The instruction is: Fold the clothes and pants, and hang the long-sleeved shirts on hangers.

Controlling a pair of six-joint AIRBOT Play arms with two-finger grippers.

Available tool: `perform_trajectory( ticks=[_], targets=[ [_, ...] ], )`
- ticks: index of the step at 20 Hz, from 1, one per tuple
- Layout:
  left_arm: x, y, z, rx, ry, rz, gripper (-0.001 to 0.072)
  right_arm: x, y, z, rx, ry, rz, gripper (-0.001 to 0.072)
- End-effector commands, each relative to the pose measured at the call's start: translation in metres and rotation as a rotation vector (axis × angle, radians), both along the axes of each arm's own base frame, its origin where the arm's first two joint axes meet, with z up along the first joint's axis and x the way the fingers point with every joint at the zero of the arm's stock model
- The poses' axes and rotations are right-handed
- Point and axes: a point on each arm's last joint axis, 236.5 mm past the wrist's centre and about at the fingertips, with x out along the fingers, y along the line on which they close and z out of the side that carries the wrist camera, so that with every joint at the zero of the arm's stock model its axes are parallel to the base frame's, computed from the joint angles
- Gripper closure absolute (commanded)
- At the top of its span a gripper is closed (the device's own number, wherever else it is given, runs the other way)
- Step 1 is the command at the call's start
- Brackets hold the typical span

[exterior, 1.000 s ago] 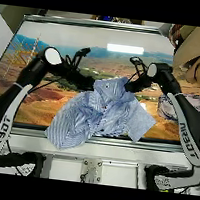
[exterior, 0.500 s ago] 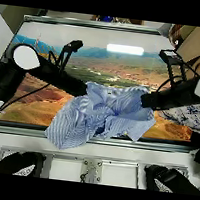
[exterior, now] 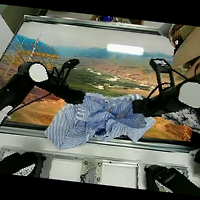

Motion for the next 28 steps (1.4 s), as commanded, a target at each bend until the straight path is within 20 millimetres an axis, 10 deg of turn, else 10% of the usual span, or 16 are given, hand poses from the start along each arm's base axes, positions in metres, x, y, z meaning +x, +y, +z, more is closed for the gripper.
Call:
perform_trajectory(
  ticks=[1, 2, 3, 8, 12, 20, 28],
  targets=[
    [0.009, 0.007, 0.009, -0.018, -0.010, 0.033, 0.0388, 0.003, 0.006, -0.013, -0.015, 0.042, -0.005, 0.0693],
    [0.011, 0.008, 0.018, -0.021, -0.022, 0.029, 0.0119, 0.004, 0.007, -0.014, -0.018, 0.046, -0.005, 0.0693],
    [0.012, 0.009, 0.028, -0.023, -0.038, 0.010, 0.0075, 0.004, 0.007, -0.015, -0.019, 0.047, -0.005, 0.0692],
    [0.020, 0.011, 0.101, -0.055, -0.249, -0.043, 0.0074, 0.004, 0.007, -0.015, -0.019, 0.048, -0.005, 0.0692],
    [0.037, 0.040, 0.118, 0.045, -0.396, 0.008, 0.0074, 0.004, 0.007, -0.015, -0.019, 0.047, -0.005, 0.0692],
    [0.094, 0.135, 0.093, 0.352, -0.461, 0.170, 0.0074, 0.004, 0.007, -0.015, -0.019, 0.048, -0.005, 0.0692],
    [0.171, 0.322, -0.002, 0.525, -0.325, 0.535, 0.0072, 0.004, 0.007, -0.015, -0.019, 0.048, -0.005, 0.0692]
  ],
)
